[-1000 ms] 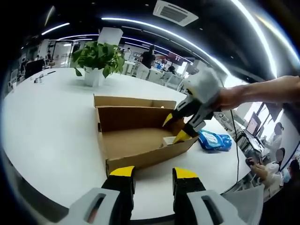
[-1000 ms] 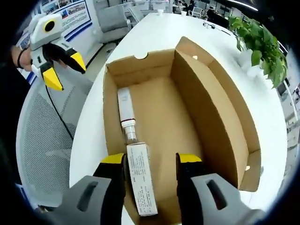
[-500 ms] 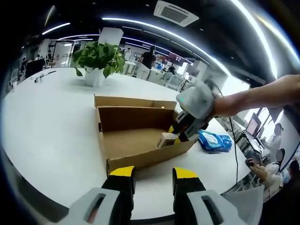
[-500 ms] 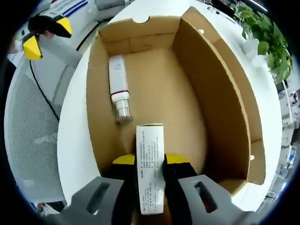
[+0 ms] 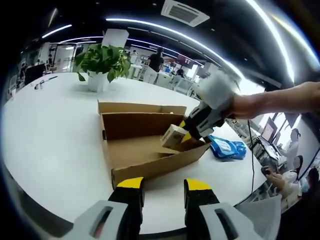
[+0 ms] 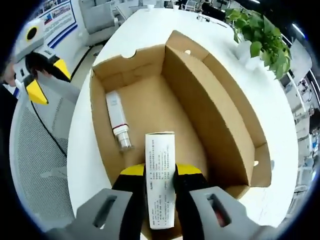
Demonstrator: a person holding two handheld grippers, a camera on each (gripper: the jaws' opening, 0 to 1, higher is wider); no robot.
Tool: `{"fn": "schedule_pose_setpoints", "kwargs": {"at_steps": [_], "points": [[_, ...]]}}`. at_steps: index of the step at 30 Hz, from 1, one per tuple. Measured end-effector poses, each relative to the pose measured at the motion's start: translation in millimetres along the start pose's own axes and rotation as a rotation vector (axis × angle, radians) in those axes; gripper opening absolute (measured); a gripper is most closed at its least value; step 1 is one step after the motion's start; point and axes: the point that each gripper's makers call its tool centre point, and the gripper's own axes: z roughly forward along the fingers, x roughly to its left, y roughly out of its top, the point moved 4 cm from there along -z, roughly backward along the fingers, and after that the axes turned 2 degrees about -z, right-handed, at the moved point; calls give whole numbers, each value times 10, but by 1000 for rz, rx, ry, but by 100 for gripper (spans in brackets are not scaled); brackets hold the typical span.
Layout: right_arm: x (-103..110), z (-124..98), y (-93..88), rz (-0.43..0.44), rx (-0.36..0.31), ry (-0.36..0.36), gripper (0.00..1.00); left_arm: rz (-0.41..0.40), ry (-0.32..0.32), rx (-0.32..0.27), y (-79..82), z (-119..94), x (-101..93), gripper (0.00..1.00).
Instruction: Operate the shoe box by opening the lid, removing the specified soft item, and placing it in the target area until the item is outside and the box remains undamaged.
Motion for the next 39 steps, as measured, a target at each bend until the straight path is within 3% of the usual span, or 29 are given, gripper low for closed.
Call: {"fn": "schedule_pose_setpoints", "kwargs": {"at_steps": [10,22,29,39], "points": [[-96,-308,45,33,-73,-56,18,17,-17,14,-22,30,-29,31],[-189,-952,18,128,-194,-154,18,30,-38,20,-37,34,-63,31],[-152,-1172,-210,165,-203,-198,18,42,-50,29,-46,52,-79,31],[-6,-1322,-696,242,-181,-231,18,55,-57,46,-69,67,-105,31]]}}
